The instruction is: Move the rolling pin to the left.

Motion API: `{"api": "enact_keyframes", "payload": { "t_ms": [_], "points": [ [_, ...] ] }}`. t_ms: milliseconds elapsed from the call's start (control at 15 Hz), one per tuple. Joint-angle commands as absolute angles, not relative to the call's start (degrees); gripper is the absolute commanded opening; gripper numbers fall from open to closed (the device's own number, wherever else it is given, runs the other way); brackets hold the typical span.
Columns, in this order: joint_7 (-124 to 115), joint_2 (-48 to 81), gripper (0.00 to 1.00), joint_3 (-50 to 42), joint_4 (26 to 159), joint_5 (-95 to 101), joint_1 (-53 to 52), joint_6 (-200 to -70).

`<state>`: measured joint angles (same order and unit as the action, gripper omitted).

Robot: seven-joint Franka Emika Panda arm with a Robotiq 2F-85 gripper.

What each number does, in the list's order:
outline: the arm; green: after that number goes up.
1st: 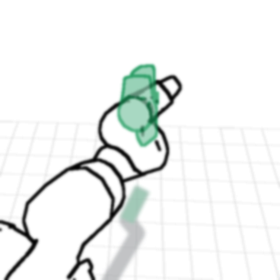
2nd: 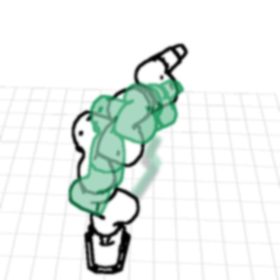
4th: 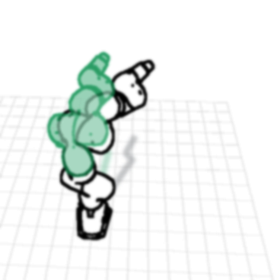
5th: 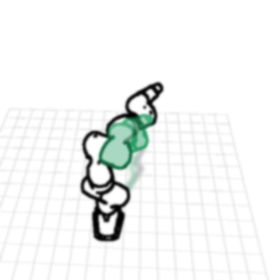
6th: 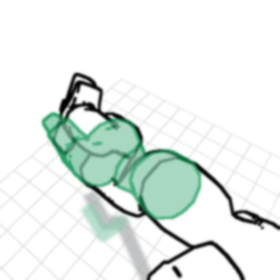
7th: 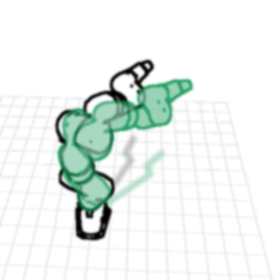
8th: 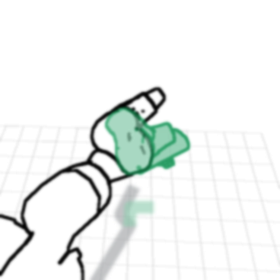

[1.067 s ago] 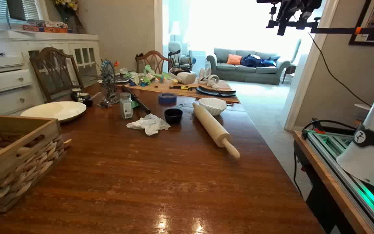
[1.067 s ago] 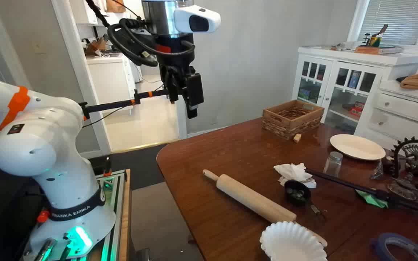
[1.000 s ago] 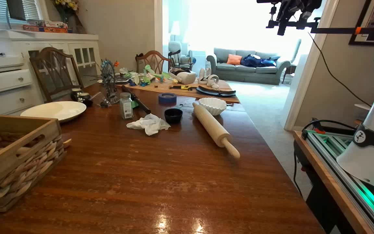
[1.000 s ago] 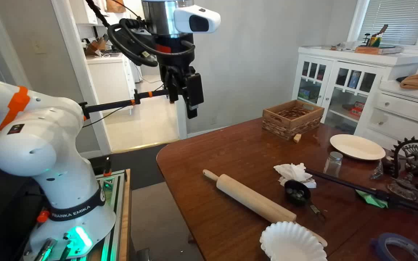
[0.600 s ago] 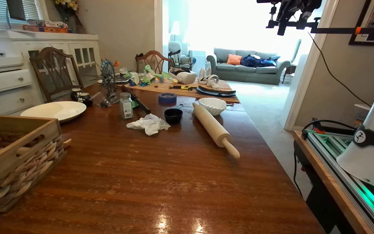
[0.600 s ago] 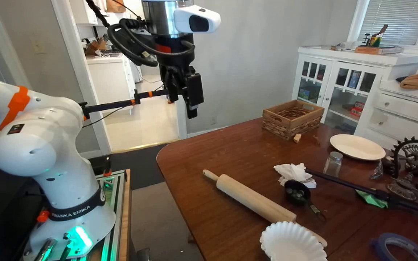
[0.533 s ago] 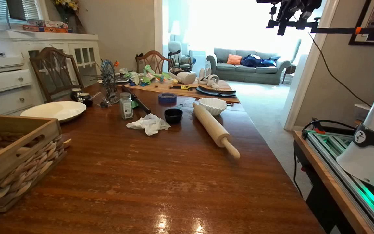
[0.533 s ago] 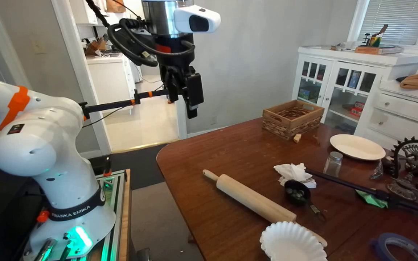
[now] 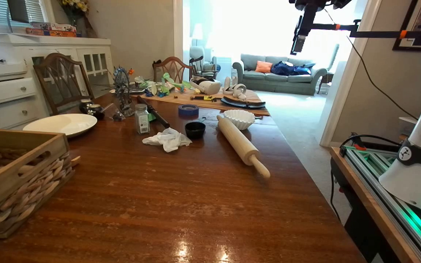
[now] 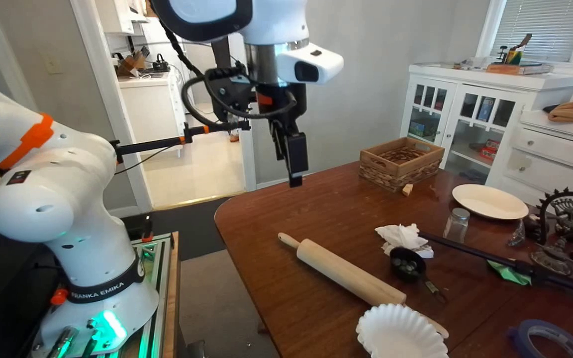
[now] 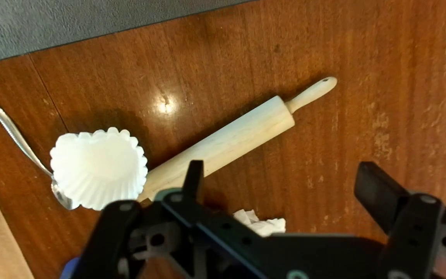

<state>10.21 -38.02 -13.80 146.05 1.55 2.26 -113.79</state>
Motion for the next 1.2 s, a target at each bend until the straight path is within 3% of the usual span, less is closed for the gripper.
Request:
{"api": "enact_keyframes", "payload": {
  "t_ms": [0, 600, 1133],
  "points": [
    [0.7, -27.0, 1.00, -10.2, 145.2, -0.6, 4.9, -121.5],
    [-24.0, -8.5, 1.00, -5.2, 143.1, -5.6, 7.2, -134.2],
    [-28.2, -6.0, 1.00, -5.8, 142.9, -8.1, 7.3, -134.8]
  ]
}}
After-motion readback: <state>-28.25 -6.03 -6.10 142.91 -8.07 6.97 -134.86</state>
